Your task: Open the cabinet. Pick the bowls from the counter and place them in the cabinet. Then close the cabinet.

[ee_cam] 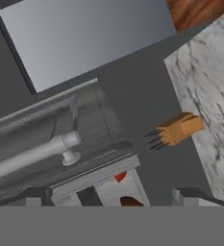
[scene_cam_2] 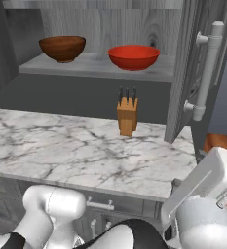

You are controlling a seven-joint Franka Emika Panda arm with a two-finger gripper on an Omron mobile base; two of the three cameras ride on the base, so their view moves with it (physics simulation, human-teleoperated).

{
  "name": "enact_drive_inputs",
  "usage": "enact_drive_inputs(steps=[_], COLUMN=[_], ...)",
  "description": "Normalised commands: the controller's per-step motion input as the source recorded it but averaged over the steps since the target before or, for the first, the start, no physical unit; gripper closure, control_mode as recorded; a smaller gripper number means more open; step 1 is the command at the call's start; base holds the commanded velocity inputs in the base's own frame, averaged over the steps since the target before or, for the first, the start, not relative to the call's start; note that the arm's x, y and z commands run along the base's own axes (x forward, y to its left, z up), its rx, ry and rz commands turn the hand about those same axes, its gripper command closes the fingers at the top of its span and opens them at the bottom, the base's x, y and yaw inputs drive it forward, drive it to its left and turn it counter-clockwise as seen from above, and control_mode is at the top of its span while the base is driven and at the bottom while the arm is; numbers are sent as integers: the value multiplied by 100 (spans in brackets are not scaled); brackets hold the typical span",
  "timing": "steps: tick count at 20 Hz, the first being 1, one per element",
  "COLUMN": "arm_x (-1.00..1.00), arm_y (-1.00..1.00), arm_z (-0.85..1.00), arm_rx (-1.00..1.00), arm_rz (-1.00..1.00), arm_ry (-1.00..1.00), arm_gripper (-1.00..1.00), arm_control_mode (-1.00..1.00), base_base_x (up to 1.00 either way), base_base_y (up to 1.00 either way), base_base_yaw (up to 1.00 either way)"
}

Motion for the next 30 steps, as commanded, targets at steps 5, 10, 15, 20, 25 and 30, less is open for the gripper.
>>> enact_drive_inputs(steps=[5, 10, 15, 20, 25, 30], arm_x=[46, 46, 53, 55, 56, 40], arm_y=[-19, -7, 0, 0, 0, 5], arm_z=[-24, 0, 0, -8, -10, 0], arm_rx=[4, 2, 0, 0, 0, 0], arm_rz=[28, 14, 4, 0, 5, 9], arm_ry=[-26, -8, 0, 2, 0, -16], arm_gripper=[-100, -100, -100, -100, -100, -100], arm_control_mode=[-100, -100, -100, -100, -100, -100], base_base_x=[0, 0, 0, 0, 0, 0], base_base_y=[0, 0, 0, 0, 0, 0], base_base_yaw=[0, 0, 0, 0, 0, 0])
